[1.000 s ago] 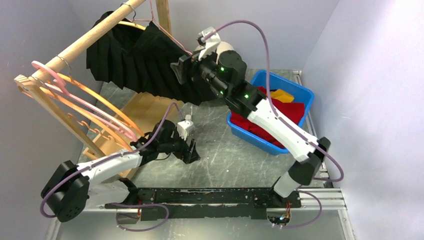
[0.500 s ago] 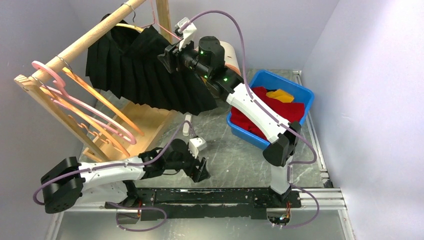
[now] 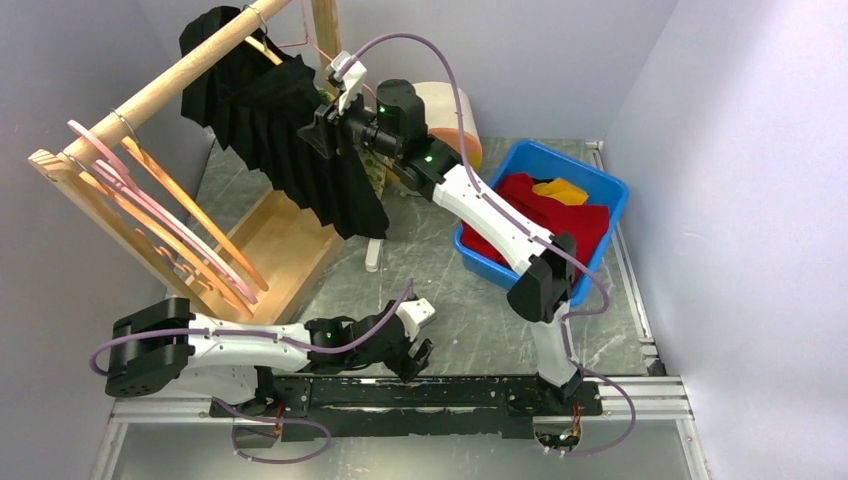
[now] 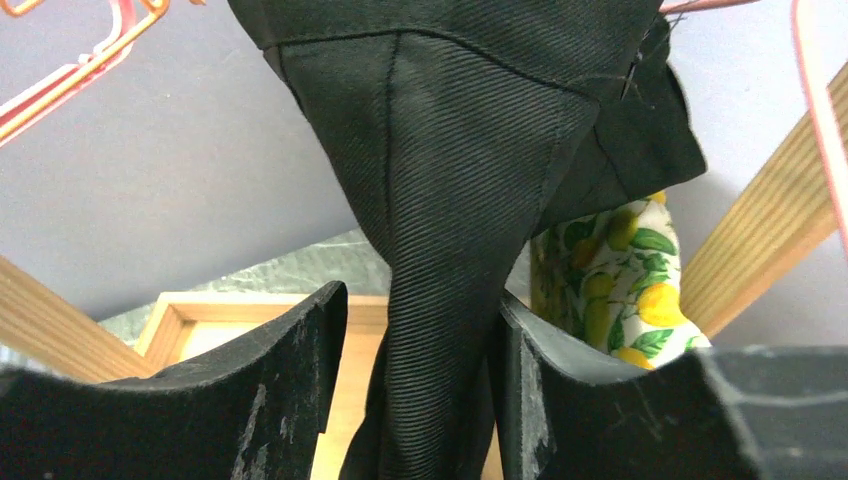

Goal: Remove the skirt from the hanger
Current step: Pick up the hanger from the clothesline.

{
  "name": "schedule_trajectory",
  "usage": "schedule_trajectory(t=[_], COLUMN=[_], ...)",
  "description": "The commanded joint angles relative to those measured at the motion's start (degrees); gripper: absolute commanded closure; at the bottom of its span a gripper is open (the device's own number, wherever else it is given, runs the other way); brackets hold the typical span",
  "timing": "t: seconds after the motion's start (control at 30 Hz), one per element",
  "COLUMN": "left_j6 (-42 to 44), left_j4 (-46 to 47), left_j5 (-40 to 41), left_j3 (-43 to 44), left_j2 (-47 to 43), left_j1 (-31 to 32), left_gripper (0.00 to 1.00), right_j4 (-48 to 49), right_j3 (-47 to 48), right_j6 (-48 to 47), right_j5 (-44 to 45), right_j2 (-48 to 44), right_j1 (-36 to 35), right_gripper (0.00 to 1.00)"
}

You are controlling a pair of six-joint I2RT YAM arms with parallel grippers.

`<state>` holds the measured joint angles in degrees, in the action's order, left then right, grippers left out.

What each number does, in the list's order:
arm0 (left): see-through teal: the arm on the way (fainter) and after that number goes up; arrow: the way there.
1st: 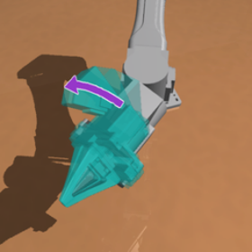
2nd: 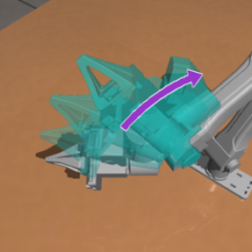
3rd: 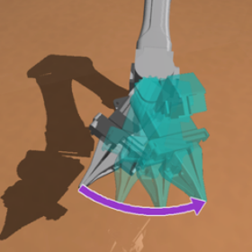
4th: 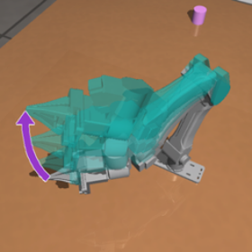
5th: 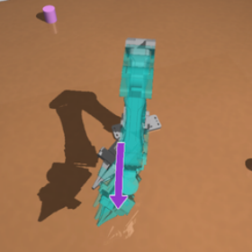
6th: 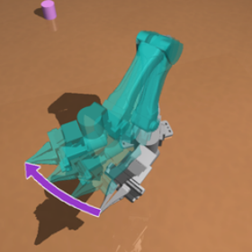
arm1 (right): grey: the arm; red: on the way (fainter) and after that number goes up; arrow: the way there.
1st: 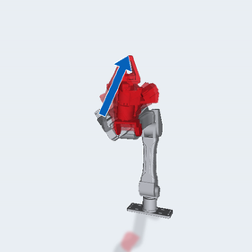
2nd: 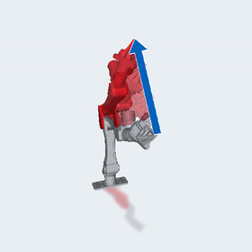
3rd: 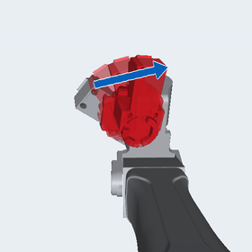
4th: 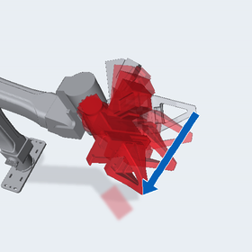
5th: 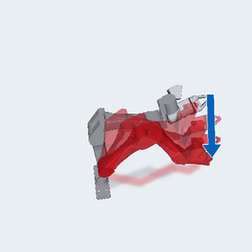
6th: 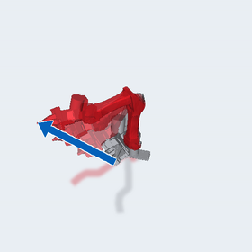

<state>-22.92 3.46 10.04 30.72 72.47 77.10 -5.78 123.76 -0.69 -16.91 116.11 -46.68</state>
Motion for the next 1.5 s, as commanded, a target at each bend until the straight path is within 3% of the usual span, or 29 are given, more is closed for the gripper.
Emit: schedule_trajectory(t=[0.0, 0.17, 0.33, 0.7, 0.83, 0.93, 1.2, 1.47], left_j6=[0.1, 0.5, -0.1, -2.0, -2.1, -1.9, -0.8, 5.0], left_j4=[-1.1, -2.7, -3.5, -5.0, -5.3, -5.4, -3.9, -2.3], left_j5=[7.2, 10.2, 12.1, 13.0, 12.2, 11.3, 7.5, 2.7], left_j3=[1.4, 2.6, 3.7, 5.7, 6.1, 6.2, 6.1, 9.9], left_j2=[-0.6, -1.6, -1.2, 0.0, -0.3, -0.8, -1.4, 0.6], left_j1=[0.6, 0.6, 0.5, 0.5, 0.5, 0.5, 0.5, 0.5], left_gripper=[0.13, 0.11, 0.09, 0.09, 0.09, 0.09, 0.08, 0.08], right_j4=[3.8, 7.8, 11.5, 24.3, 24.1, 24.9, 12.3, 0.3], right_j3=[3.7, 5.2, 4.6, 0.8, 1.5, -4.6, -19.1, -30.6], right_j6=[2.5, 6.6, 8.7, 15.6, 16.4, 16.1, 7.0, 3.4], right_j5=[-0.3, 2.2, 3.4, 0.6, -0.5, -1.0, -6.0, -9.7], right_j2=[3.8, 5.3, 4.0, -2.7, -3.8, -8.0, -19.6, -27.5], right_j1=[-0.1, -0.1, -0.1, -0.2, -0.2, -0.2, 0.4, 6.4], right_gripper=[0.5, 0.8, 1.0, 1.0, 1.0, 1.0, 1.0, 1.0])
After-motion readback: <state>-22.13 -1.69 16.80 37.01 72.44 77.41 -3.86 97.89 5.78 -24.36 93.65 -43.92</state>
